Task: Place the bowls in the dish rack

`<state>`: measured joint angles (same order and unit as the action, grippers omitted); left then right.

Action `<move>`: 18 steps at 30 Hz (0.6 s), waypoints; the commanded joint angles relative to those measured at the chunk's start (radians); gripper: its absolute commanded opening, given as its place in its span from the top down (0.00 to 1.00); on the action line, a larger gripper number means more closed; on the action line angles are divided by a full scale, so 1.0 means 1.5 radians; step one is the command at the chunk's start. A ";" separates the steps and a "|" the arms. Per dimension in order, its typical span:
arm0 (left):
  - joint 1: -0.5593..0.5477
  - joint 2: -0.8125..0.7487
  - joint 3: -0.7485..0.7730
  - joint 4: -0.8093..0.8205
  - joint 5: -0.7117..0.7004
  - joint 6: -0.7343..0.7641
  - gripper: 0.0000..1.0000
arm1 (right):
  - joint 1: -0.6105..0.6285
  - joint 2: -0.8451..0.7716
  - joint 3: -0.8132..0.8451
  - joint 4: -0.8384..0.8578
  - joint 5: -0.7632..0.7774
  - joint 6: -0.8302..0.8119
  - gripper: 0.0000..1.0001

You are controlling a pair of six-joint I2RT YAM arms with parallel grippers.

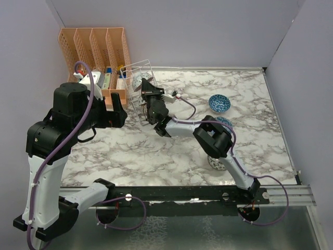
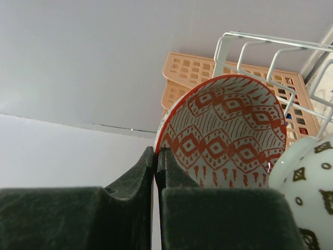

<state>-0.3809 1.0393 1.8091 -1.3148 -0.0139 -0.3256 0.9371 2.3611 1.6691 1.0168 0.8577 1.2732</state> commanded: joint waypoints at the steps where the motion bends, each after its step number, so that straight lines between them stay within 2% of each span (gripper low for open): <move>1: -0.004 -0.009 -0.005 -0.006 0.006 0.012 0.01 | 0.007 0.011 0.035 0.026 0.024 0.043 0.99; 5: -0.004 -0.012 -0.011 -0.003 0.007 0.012 0.01 | 0.007 0.017 0.027 0.007 0.026 0.083 0.99; 18: -0.005 -0.012 -0.019 0.000 0.010 0.008 0.01 | 0.007 -0.007 -0.025 -0.020 0.044 0.118 0.95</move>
<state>-0.3820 1.0328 1.7874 -1.3159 -0.0139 -0.3214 0.9413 2.3787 1.6558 0.9905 0.8909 1.3907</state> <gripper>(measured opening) 0.991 0.050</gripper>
